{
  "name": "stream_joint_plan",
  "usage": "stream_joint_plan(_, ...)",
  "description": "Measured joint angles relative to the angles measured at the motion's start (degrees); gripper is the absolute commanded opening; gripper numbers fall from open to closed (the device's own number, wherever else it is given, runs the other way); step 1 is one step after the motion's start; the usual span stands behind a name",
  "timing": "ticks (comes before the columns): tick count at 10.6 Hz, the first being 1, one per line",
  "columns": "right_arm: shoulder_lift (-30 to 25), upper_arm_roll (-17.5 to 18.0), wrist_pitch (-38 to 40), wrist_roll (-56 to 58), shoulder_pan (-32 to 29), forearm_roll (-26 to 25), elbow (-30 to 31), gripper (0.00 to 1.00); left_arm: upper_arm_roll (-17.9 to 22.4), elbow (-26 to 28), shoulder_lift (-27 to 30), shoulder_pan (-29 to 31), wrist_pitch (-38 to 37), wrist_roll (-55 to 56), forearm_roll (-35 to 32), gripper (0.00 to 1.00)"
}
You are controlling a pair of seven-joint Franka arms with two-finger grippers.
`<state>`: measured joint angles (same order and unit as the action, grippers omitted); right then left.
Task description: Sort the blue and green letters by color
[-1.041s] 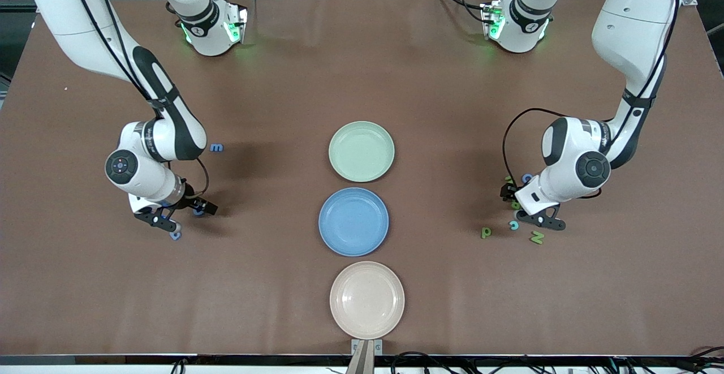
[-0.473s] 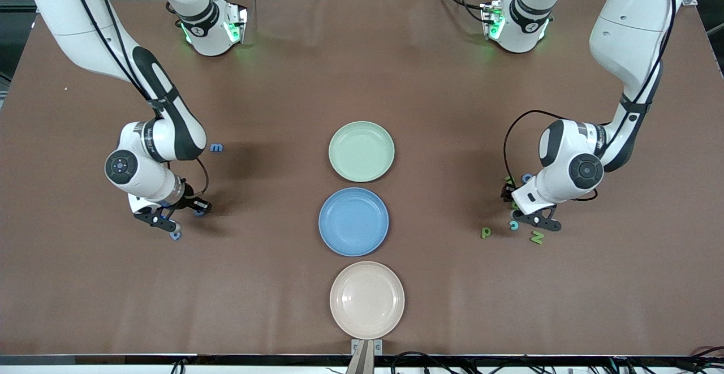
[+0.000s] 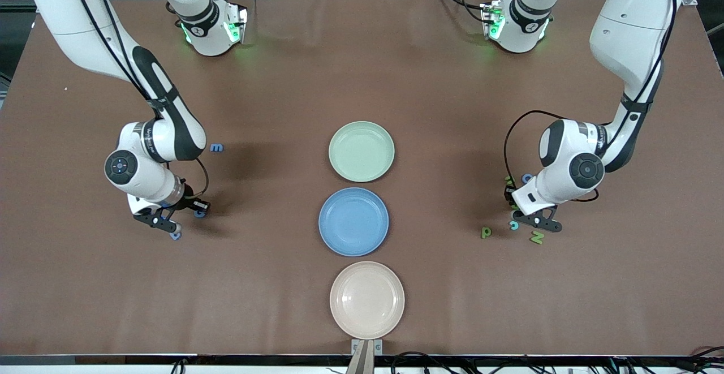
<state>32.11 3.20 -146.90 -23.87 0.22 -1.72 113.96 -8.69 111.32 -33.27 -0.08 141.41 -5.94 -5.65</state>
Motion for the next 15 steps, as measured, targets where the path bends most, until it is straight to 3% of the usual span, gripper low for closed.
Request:
stream_joint_plan(4, -1.18, 1.93, 6.91, 0.04, 1.41, -0.54, -6.18, 0.12, -1.40, -1.04, 1.30, -0.15, 0.38, 0.49, 0.00, 0.00)
stream_joint_plan(8, -1.60, 4.12, 7.94, -0.33, 7.62, -0.26, -10.80, 0.13, -10.64, -3.51, 4.35, -1.72, -6.25, 16.27, 0.00, 0.00)
stream_joint_plan(11, -0.58, 4.24, 7.79, -0.80, 14.56, 3.66, -14.64, 0.13, -12.09, -4.52, 4.40, -10.66, -7.22, 32.02, 0.00, 0.00)
stream_joint_plan(15, 4.78, 4.28, 5.85, -3.95, 21.63, 5.13, -22.52, 0.25, -12.08, -7.42, 1.75, -20.88, -7.25, 50.16, 0.00, 0.00)
